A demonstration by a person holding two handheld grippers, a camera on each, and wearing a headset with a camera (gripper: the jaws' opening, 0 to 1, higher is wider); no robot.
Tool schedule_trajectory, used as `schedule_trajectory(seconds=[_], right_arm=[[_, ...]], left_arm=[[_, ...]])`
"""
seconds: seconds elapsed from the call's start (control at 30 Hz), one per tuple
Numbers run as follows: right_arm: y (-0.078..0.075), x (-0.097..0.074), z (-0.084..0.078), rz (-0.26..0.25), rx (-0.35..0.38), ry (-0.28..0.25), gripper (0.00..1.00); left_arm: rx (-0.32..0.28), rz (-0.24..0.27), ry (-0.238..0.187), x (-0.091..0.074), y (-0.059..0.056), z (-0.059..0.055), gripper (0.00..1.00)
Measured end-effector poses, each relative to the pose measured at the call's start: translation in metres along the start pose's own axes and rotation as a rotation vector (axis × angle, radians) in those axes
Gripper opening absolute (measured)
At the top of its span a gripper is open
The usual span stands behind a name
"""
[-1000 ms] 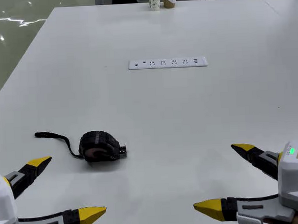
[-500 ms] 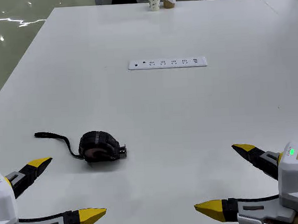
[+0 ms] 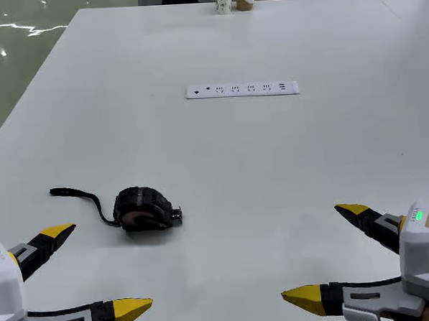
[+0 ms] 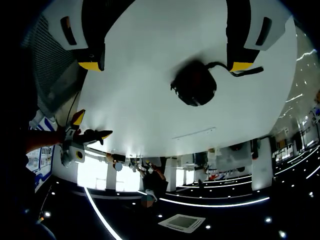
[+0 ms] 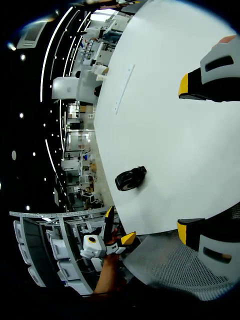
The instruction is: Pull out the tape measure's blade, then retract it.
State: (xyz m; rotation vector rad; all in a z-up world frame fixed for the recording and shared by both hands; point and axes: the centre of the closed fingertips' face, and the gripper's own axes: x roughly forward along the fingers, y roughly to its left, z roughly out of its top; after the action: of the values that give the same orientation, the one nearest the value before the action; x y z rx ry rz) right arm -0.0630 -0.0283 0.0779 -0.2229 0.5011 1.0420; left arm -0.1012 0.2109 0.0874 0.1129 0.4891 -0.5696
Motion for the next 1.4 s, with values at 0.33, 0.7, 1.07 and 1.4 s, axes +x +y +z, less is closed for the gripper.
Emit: schedule_trajectory(seconds=[0.33, 0.7, 1.07, 1.4], right_arm=[[-0.001, 0.003, -0.001, 0.021, -0.016, 0.022, 0.99], [-0.007, 0.007, -0.002, 0.042, -0.041, 0.046, 0.99], [-0.013, 0.014, -0.005, 0.067, -0.070, 0.079, 0.98], [-0.022, 0.022, -0.005, 0.087, -0.101, 0.102, 0.98]], left_arm=[[0.008, -0.010, 0.017, 0.003, 0.001, -0.001, 0.99], [0.027, -0.022, 0.036, 0.009, 0.008, 0.000, 0.99], [0.040, -0.044, 0.053, 0.018, 0.016, 0.001, 0.99], [0.066, -0.072, 0.064, 0.027, 0.020, 0.003, 0.99]])
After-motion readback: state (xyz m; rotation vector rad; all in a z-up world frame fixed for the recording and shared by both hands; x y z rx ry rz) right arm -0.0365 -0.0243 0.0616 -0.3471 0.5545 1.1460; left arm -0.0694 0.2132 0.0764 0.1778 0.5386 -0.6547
